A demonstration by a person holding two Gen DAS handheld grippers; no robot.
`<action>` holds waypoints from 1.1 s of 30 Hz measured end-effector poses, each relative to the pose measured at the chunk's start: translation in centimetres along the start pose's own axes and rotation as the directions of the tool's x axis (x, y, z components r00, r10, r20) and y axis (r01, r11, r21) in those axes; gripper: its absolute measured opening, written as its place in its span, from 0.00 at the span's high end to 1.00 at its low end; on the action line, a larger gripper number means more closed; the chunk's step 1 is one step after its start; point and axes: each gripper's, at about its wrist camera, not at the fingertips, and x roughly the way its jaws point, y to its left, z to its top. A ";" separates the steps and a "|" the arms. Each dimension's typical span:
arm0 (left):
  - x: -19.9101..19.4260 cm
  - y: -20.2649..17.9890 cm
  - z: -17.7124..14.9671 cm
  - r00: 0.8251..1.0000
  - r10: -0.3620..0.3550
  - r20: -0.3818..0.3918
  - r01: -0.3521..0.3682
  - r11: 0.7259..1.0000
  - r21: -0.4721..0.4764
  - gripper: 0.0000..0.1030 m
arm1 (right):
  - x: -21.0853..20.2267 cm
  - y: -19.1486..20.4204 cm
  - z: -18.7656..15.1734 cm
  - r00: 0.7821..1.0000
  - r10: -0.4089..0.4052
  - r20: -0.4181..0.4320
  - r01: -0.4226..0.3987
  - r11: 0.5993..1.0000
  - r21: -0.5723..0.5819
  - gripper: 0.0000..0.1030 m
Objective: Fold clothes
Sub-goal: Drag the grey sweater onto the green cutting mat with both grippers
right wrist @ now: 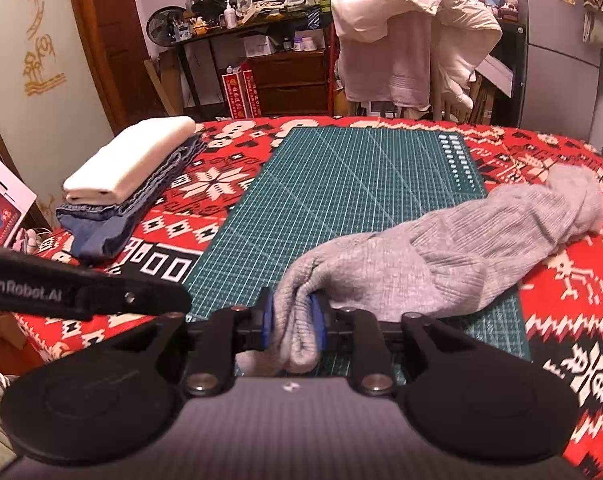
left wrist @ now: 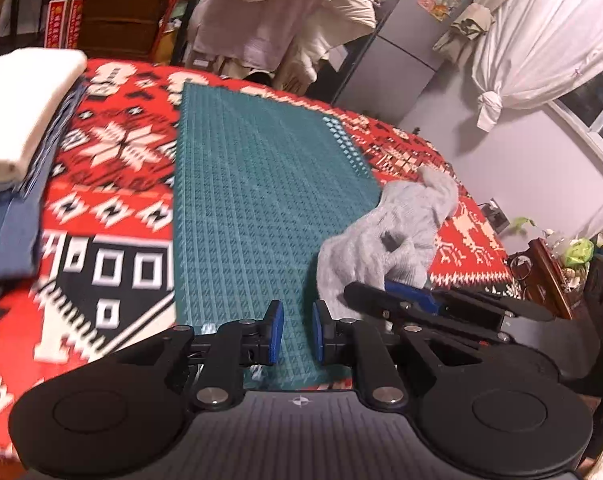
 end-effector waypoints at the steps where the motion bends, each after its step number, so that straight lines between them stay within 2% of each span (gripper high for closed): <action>1: 0.0 -0.1 -0.3 1.000 -0.004 0.000 0.004 1.000 0.001 0.87 | 0.1 -0.3 -0.2 1.000 0.001 -0.001 -0.001 1.000 0.004 0.71; 5: 0.1 -0.6 -1.0 1.000 -0.025 0.009 0.025 1.000 0.013 0.86 | -1.1 -0.7 -1.1 1.000 -0.020 0.015 0.020 1.000 -0.002 0.60; 10: 0.9 -2.0 -1.4 0.999 -0.031 0.012 0.030 0.995 0.099 0.82 | -2.4 -2.8 -1.5 0.998 -0.066 0.023 0.066 0.998 -0.006 0.47; 16: 3.5 -3.4 -2.2 1.000 0.019 -0.014 -0.016 0.974 0.228 0.80 | -3.1 -5.0 -2.6 0.991 -0.134 -0.003 0.133 0.990 -0.054 0.46; 19: 4.9 -3.6 -2.4 0.998 0.052 -0.021 -0.044 0.963 0.265 0.80 | -3.1 -5.6 -2.6 0.993 -0.113 -0.017 0.111 0.992 -0.065 0.46; 25: 5.7 -2.8 -2.0 0.998 0.060 -0.017 -0.053 0.964 0.259 0.80 | -1.8 -4.6 -2.6 0.996 -0.089 -0.030 0.084 0.987 -0.133 0.46; 28: 5.6 -2.5 -1.9 0.999 0.049 -0.017 -0.043 0.966 0.256 0.89 | -0.7 -4.1 -2.4 0.995 -0.090 -0.040 0.084 0.988 -0.130 0.47; 33: 5.5 -1.7 -1.3 0.998 0.060 0.003 -0.059 0.974 0.218 0.92 | -1.5 -3.8 -2.3 0.996 -0.085 -0.022 0.081 0.987 -0.140 0.47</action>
